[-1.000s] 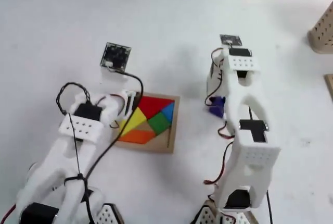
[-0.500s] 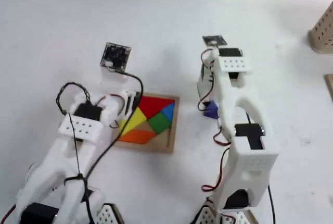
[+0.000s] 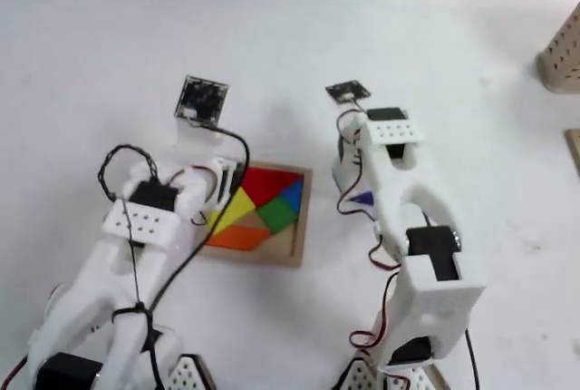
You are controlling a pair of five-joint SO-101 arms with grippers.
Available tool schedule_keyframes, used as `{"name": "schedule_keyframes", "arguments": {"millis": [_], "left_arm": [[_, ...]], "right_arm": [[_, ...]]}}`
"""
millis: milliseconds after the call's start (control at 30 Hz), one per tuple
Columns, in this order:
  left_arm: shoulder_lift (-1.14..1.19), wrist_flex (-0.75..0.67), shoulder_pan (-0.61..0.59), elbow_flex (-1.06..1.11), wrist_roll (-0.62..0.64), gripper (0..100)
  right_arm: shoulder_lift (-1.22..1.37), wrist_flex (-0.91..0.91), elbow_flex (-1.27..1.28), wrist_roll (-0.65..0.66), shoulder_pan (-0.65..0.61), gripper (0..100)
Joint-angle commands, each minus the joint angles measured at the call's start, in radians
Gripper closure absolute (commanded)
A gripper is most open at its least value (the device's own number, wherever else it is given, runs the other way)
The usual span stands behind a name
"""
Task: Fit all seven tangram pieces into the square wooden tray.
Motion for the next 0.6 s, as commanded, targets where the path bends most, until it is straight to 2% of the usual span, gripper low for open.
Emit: {"name": "schedule_keyframes", "arguments": {"millis": [0, 333, 467, 567], "left_arm": [[-0.027, -0.026, -0.010, -0.009, 0.005, 80], [-0.027, -0.044, -0.010, -0.002, 0.005, 80], [-0.027, -0.044, -0.010, -0.002, 0.005, 80], [-0.027, -0.044, -0.010, -0.002, 0.005, 80]], "right_arm": [[0.001, -0.015, -0.014, 0.032, 0.035, 74.5], [0.004, 0.027, -0.023, 0.120, 0.024, 78.4], [0.004, 0.035, -0.023, 0.172, 0.013, 68.5], [0.010, 0.042, -0.023, 0.210, 0.013, 68.8]]}}
